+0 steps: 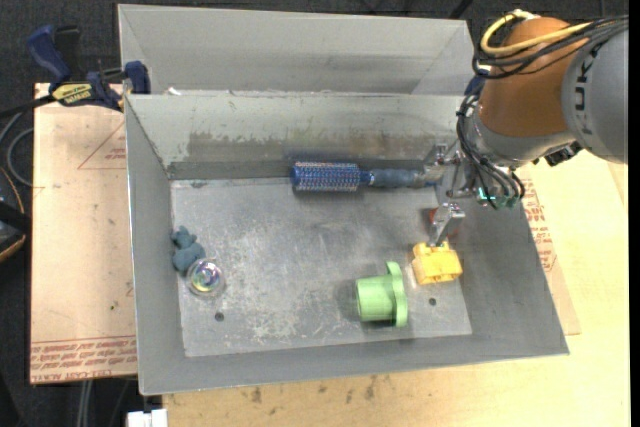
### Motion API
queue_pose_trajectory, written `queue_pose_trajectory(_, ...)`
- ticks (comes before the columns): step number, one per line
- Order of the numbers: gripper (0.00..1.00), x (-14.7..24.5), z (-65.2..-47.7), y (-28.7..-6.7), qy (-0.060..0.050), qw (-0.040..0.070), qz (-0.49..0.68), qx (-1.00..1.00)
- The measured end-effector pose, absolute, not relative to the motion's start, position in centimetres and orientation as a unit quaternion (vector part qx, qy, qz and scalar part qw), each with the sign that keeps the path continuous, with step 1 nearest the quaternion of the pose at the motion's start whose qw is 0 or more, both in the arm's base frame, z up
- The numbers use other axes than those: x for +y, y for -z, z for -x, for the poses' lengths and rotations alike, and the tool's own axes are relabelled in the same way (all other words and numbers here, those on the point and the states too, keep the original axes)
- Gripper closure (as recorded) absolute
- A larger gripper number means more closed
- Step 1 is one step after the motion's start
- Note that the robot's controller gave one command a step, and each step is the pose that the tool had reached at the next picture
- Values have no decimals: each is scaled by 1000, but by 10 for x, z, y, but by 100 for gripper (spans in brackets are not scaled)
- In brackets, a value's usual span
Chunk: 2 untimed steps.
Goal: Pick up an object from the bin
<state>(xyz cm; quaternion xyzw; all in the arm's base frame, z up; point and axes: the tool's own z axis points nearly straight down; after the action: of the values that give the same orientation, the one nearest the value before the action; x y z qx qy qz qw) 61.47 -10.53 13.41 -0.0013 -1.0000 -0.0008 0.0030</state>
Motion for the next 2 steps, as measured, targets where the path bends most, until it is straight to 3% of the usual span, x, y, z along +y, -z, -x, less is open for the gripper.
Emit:
queue_pose_trajectory(1,0,-125,-553,-93,4,-3,110,-994)
queue_pose_trajectory(2,100,-127,-552,-92,2,-2,111,-994)
